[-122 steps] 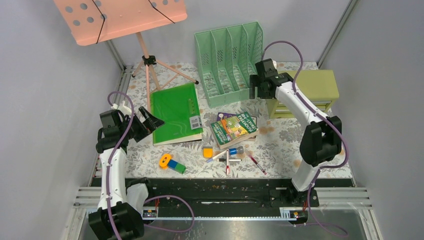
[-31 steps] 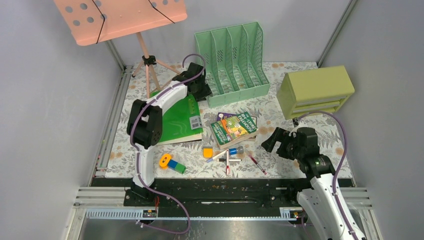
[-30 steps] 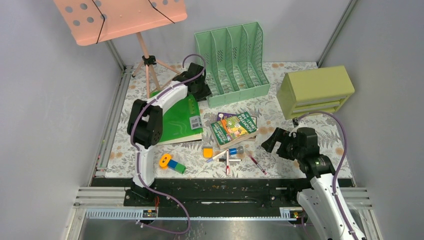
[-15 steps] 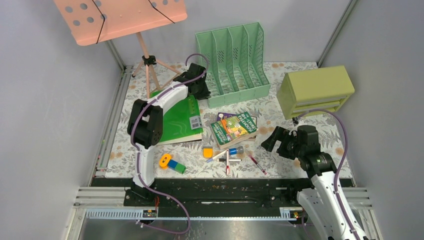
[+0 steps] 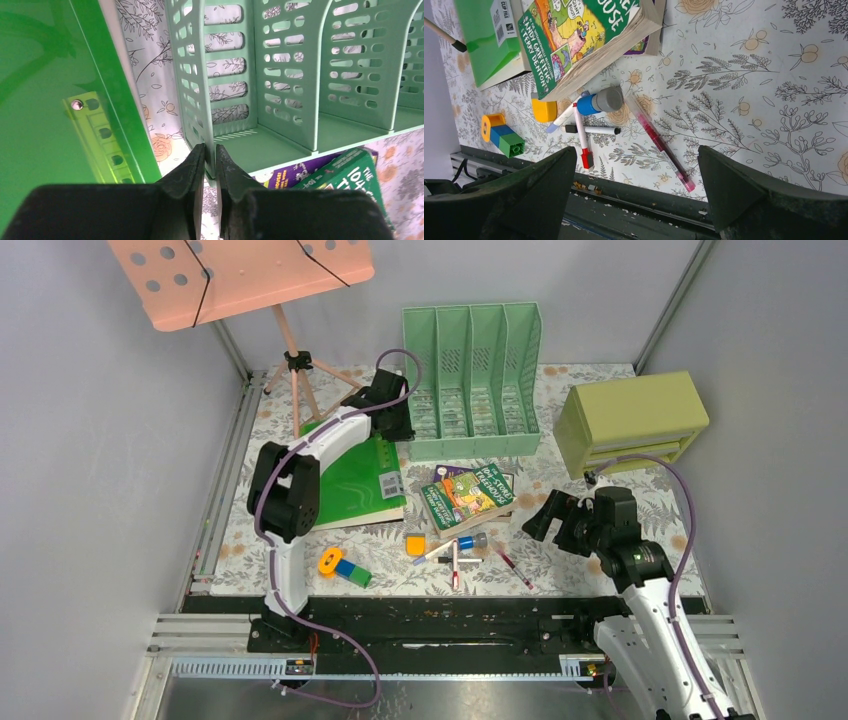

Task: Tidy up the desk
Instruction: Move the storage box to the center of the board.

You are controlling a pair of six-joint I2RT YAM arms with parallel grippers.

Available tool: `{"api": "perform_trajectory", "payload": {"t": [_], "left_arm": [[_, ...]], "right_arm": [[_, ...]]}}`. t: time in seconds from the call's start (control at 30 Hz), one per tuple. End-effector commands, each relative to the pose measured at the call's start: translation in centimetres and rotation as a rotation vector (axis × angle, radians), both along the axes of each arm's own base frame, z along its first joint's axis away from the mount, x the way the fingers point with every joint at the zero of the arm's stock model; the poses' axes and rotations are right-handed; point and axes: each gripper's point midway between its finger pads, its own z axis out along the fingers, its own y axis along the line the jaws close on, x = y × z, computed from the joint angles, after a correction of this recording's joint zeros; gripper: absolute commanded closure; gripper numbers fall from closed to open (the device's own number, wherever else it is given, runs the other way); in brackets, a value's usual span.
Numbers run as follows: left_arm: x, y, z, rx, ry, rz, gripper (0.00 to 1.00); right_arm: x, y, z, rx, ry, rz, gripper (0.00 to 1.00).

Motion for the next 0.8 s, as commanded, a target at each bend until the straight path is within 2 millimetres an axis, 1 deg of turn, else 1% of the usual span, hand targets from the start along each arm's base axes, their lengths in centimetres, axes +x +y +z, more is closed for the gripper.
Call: {"api": "perform_trajectory", "payload": {"t": [0.0, 0.13, 0.23, 0.3, 0.37, 0.5, 0.63, 0.67, 0.7, 0.73, 0.77], "left_arm": [[-1.9, 1.6, -0.5, 0.116, 0.004, -0.121, 1.00], [-1.5, 1.2, 0.0, 0.119, -0.023, -0.166, 1.00], [-1.1, 0.6, 0.6, 0.117, -0.045, -0.195, 1.00], [-1.1, -0.2, 0.7, 0.121, -0.057, -0.224, 1.00], [-1.3, -1.1, 0.7, 0.125, -0.066, -0.262, 1.00], [-1.8, -3.0, 0.1, 0.159, -0.075, -0.320, 1.00], [-1.5, -3.5, 0.3, 0.183, -0.082, -0.302, 0.99], [-1.4, -3.4, 0.5, 0.186, -0.086, -0.290, 0.88], [-1.3, -3.2, 0.7, 0.201, -0.095, -0.272, 0.72], [-1.1, -2.8, 1.2, 0.214, -0.108, -0.254, 0.64], [-1.1, -2.6, 1.9, 0.223, -0.125, -0.240, 0.59]], "right_arm": [[0.4, 0.1, 1.8, 0.003, -0.037, 0.010, 0.01], [0.6, 0.5, 1.7, 0.017, -0.012, 0.021, 0.01], [0.7, 0.6, 1.5, 0.019, 0.011, 0.030, 0.01], [0.7, 0.7, 1.5, 0.019, 0.016, 0.033, 0.01], [0.7, 0.7, 1.3, 0.020, 0.021, 0.034, 0.01], [0.7, 0.7, 1.1, 0.019, 0.025, 0.034, 0.01], [0.5, 0.7, 0.9, 0.017, 0.034, 0.039, 0.01], [0.4, 0.7, 0.9, 0.014, 0.037, 0.040, 0.01], [0.4, 0.6, 0.9, 0.011, 0.037, 0.041, 0.01], [0.3, 0.5, 0.8, 0.007, 0.036, 0.039, 0.01], [0.3, 0.5, 0.8, 0.006, 0.037, 0.040, 0.01]]}}
